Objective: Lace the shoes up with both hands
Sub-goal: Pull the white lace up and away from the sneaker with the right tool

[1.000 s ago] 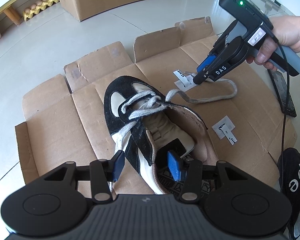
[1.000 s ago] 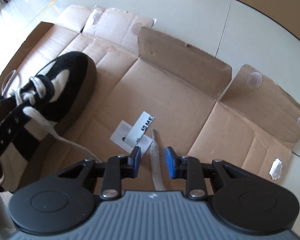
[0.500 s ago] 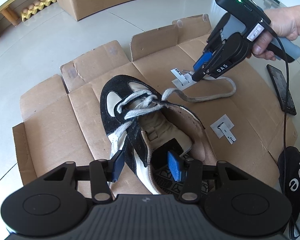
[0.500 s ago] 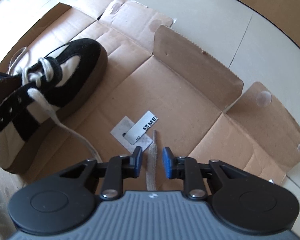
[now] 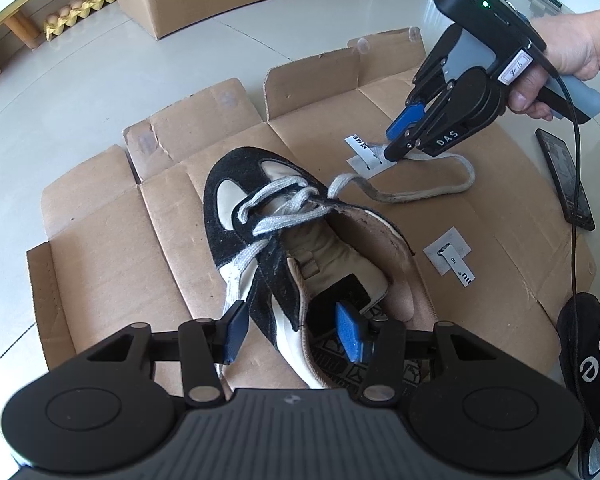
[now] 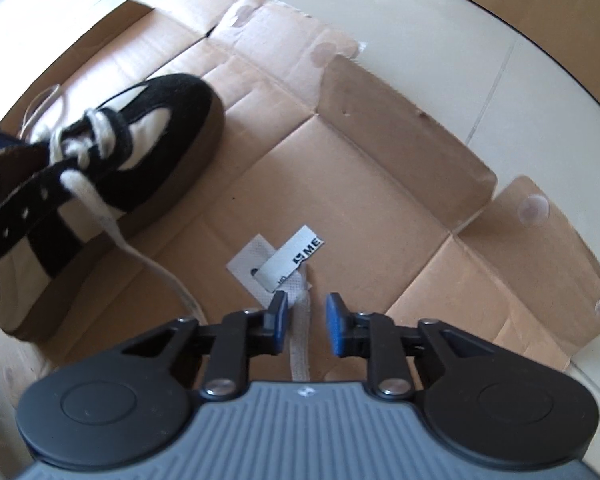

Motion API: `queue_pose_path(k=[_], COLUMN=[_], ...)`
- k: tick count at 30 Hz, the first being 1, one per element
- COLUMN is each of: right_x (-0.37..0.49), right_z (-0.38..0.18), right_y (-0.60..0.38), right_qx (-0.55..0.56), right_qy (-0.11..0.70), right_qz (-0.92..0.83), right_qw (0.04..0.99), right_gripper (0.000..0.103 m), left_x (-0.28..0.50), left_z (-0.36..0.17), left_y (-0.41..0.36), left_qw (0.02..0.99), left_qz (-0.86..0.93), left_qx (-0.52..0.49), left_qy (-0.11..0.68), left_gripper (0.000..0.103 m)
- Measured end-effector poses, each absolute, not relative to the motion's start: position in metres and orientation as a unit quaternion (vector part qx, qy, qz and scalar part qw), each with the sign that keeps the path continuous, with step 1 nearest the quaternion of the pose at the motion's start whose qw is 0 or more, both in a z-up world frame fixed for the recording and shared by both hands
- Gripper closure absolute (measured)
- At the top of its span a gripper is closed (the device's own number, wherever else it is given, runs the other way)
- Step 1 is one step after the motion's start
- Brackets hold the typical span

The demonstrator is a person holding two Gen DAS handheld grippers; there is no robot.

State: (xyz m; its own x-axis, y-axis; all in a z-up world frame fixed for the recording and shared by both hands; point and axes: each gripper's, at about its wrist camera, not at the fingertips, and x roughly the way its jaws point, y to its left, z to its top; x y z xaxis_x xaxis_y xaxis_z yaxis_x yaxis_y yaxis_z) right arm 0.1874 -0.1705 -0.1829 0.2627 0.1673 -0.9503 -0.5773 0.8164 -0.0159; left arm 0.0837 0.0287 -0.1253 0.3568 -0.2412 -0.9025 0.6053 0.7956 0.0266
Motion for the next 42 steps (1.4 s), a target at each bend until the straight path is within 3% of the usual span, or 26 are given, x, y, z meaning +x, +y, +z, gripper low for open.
queue_pose_path(k=[7,15,27,42], right_x=[0.189,0.176,0.128,0.078], right_z=[-0.184,-0.170,-0.040,0.073], right_y=[-0.163,-0.150,-0.129,-0.124], right_qx=[-0.217,-0.278,-0.521,-0.618], right_qy=[0.555,0.547,0.514,0.494], right_qz=[0.247,0.275,0.307,0.268], right_qw=[0.764,0.741,0.608,0.549], right_gripper=[0.101,0.102,0.102,0.102], left_x=[0.083,0.081,0.074,0.055], left_z=[-0.125,-0.122,-0.106,-0.070], left_y=[0.028,0.029,0.037,0.058], left_qw=[0.805,0.809,0.826,0.852], left_qz=[-0.265,-0.264,-0.264,-0.238], left_qx=[0.180,0.180,0.153,0.123], left_qy=[0.500,0.494,0.474,0.450], left_gripper=[0.054,0.054,0.054,0.054])
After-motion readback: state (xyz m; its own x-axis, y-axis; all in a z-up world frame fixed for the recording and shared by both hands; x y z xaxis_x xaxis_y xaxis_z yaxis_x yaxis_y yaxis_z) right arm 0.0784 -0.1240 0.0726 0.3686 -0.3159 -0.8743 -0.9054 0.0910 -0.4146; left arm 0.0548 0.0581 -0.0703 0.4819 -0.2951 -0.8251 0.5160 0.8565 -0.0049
